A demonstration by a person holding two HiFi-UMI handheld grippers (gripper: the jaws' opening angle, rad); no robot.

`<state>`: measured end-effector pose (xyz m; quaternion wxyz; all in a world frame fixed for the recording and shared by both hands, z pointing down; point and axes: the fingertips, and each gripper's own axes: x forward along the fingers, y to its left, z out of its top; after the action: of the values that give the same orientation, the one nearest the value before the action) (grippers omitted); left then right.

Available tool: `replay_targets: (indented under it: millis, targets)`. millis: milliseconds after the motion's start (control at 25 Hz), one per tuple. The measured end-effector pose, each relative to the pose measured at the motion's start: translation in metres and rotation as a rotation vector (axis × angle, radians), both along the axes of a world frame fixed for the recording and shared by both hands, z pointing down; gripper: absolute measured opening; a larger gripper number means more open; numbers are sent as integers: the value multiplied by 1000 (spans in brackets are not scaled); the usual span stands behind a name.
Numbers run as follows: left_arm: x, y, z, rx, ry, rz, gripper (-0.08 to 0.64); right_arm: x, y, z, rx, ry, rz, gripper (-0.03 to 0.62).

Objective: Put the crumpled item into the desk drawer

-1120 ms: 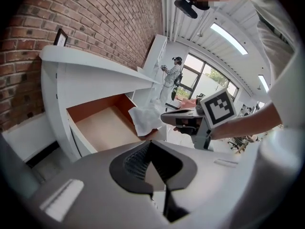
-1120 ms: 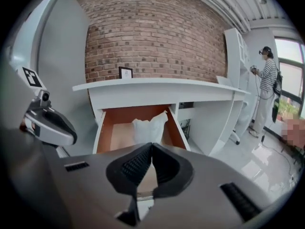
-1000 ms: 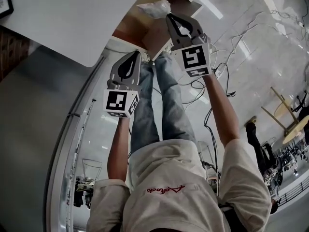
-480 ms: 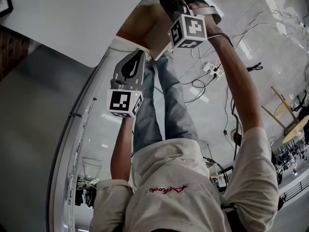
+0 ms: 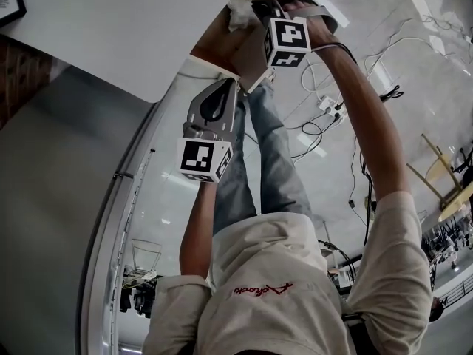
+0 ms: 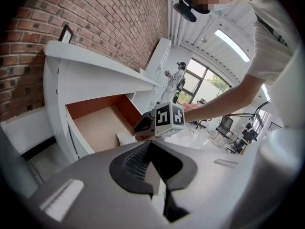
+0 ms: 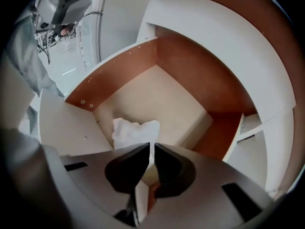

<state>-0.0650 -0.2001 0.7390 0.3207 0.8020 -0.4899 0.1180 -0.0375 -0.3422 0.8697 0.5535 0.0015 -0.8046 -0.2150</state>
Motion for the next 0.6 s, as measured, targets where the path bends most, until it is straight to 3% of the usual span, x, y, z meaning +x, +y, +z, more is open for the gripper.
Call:
replay_targets:
  millis: [200,600]
  targets:
    - [-4,-1,2,-1,0,-4,9,-4,4,7,-49,6,20,15]
    - [-10,2,0,5,-4,7,9,-4,2,-10,-4,-45,71,15]
